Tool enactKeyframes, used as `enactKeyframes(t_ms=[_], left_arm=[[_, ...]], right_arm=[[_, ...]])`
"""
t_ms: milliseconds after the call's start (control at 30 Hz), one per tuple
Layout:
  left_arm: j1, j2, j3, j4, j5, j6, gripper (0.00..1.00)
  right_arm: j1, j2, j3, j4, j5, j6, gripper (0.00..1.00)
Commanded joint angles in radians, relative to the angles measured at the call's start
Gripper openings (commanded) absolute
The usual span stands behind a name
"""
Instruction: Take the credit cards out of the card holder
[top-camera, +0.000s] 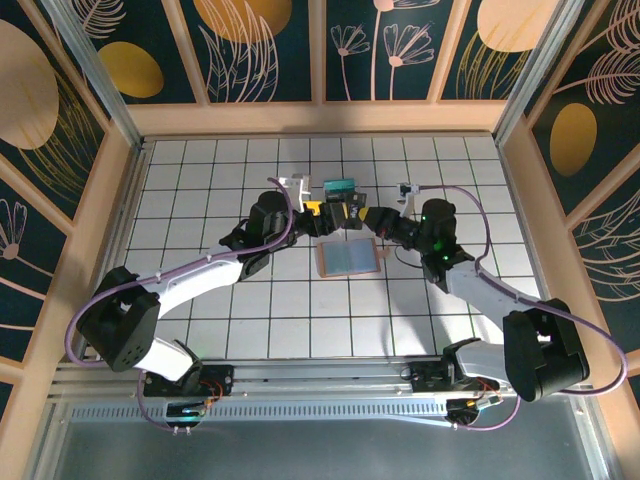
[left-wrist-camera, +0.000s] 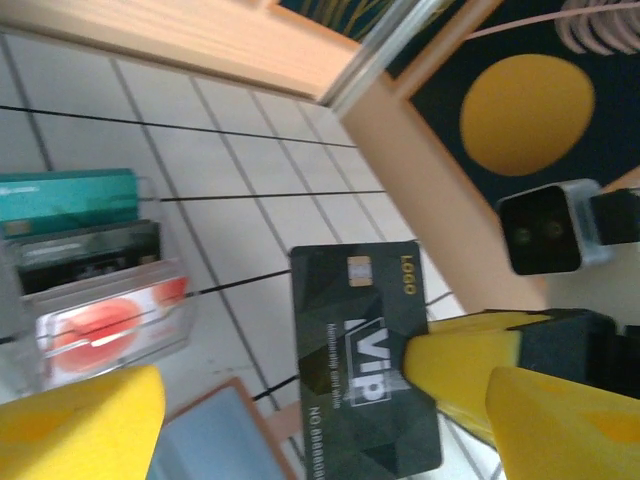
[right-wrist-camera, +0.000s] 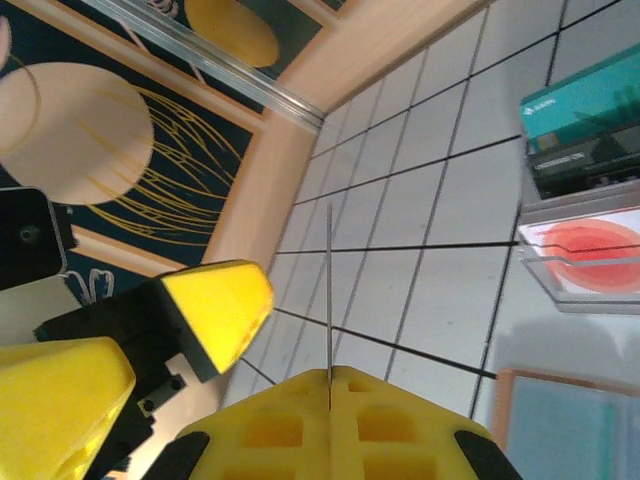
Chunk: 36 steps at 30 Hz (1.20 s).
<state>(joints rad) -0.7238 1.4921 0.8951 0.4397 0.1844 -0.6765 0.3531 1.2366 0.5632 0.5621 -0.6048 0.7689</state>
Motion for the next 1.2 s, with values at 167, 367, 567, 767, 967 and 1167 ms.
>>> enactKeyframes(t_ms=[167,367,567,767,967,1167], left_arm=[[0.018,0.033,-0.013,0.166,0.185,-0.057,0.68],[0.020,0.038,-0.008,0.186,0.208,-0.062,0.54],[0.022,0.053,-0.007,0.245,0.255,-0.091,0.31],[0.024,0.054,0.000,0.249,0.272,-0.082,0.10],[0.027,0.044,0.052,0.105,0.222,0.034,0.00],[0.058,0.044,0.159,-0.139,0.146,0.277,0.00]], right_arm=[[-0.008,-0.040,-0.027,0.212,-0.095,0.092,0.00],[-0.008,-0.050,-0.040,0.267,-0.117,0.116,0.00],[-0.007,-0.035,-0.046,0.333,-0.152,0.149,0.00],[-0.005,-0.021,-0.046,0.342,-0.162,0.151,0.00],[-0.008,-0.021,-0.030,0.238,-0.130,0.099,0.12],[-0.008,-0.082,0.023,-0.063,0.024,-0.042,0.37]])
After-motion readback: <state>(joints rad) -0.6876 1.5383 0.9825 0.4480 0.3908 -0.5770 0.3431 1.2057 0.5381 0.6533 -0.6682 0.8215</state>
